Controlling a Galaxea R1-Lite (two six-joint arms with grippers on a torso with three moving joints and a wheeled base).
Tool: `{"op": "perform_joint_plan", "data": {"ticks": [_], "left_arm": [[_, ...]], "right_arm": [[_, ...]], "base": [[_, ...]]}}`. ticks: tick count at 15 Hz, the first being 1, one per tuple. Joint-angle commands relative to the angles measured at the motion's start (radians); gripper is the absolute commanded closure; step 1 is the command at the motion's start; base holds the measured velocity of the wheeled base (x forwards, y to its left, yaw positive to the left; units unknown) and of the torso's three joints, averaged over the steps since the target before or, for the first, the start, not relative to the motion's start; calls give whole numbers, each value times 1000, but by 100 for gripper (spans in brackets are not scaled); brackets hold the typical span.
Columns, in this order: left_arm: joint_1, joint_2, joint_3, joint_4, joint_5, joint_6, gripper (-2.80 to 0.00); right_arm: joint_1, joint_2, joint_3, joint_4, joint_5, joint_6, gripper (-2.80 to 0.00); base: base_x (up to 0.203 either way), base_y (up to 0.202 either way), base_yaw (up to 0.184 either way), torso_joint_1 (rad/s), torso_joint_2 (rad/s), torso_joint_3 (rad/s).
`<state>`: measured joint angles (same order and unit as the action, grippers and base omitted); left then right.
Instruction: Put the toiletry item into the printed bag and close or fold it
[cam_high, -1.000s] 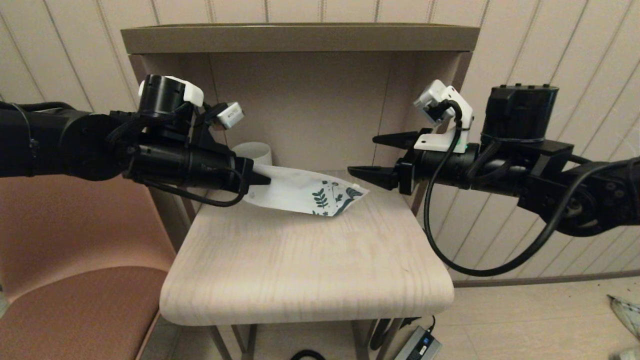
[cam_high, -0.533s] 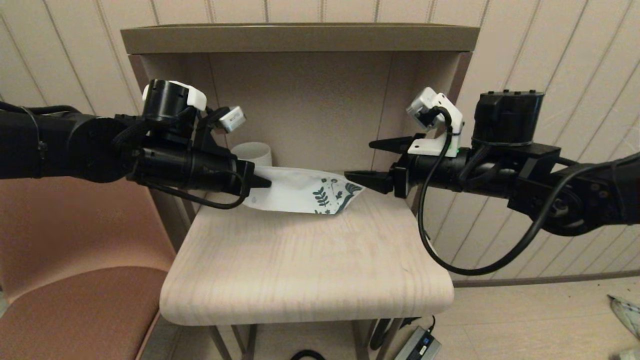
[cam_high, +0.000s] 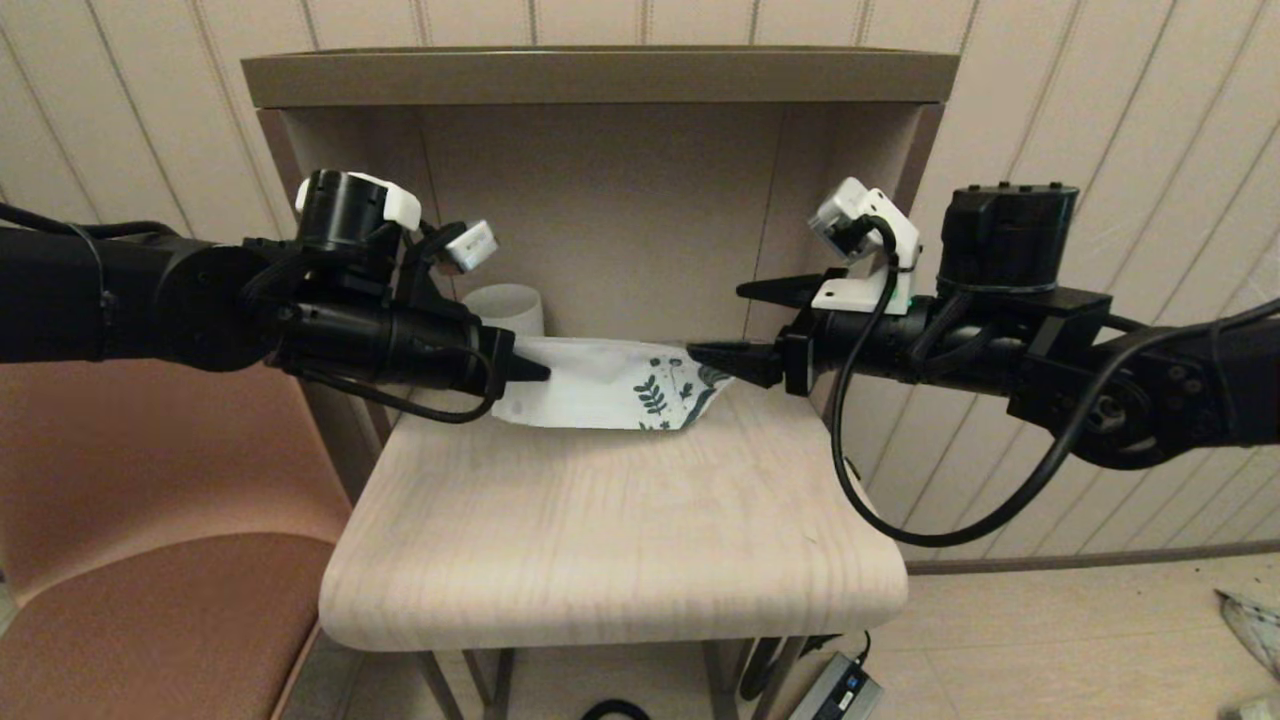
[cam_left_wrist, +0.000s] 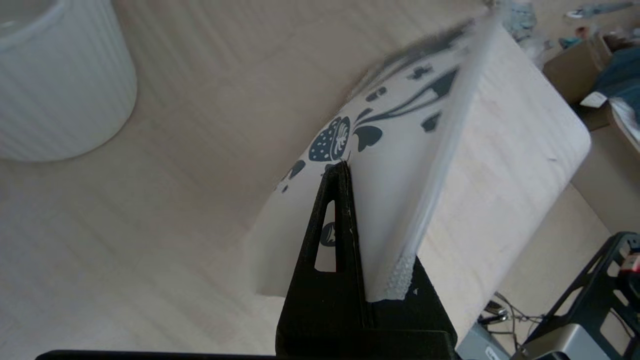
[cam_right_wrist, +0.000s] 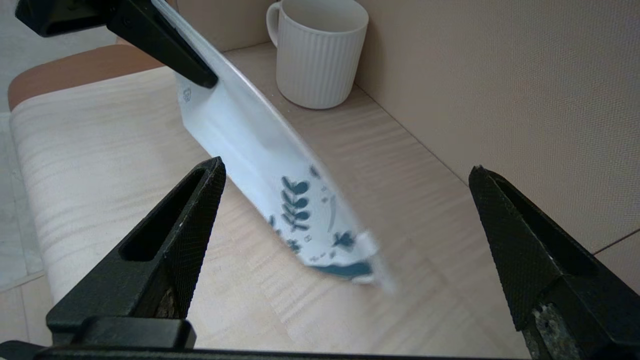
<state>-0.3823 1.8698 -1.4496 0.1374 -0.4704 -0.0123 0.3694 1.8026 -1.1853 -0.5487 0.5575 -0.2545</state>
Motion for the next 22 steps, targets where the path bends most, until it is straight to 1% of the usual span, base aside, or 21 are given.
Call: {"op": "perform_joint_plan", "data": {"ticks": [1,6,7,8,13,16,19,20,21,22], "left_arm": [[0,-2,-1,0,-3,1,0],[0,-8,28,-8,-1,5,0],[0,-11,60,-18,2,33,-280],[0,-17,81,-52,0,70,-280],[1,-48,102,-86,3,78,-280],[38,-115,92,-88,4,76,-280],[90,-245,72,-76,6,75,-280],[110,-287,75,-64,13,74,0],[130,-328,89,-47,31,75,0],[145,-371,116,-36,45,75,0]], "right_arm": [[0,0,1,-4,4,-2,-280],[1,0,1,-4,4,-2,-280],[0,0,1,-4,4,-2,-280],[1,1,1,-4,4,-2,-280],[2,1,3,-5,4,-2,-280],[0,-3,1,-5,4,-2,-280],[0,-8,0,-4,4,-2,-280],[-1,-9,0,-5,1,1,-280],[-1,-16,1,-5,1,1,0],[-3,-24,2,-4,1,3,0]], "base": [[0,0,0,0,0,0],[0,0,0,0,0,0],[0,0,0,0,0,0],[0,0,0,0,0,0],[0,0,0,0,0,0],[0,0,0,0,0,0],[0,0,0,0,0,0],[0,0,0,0,0,0],[0,0,0,0,0,0],[0,0,0,0,0,0]]}}
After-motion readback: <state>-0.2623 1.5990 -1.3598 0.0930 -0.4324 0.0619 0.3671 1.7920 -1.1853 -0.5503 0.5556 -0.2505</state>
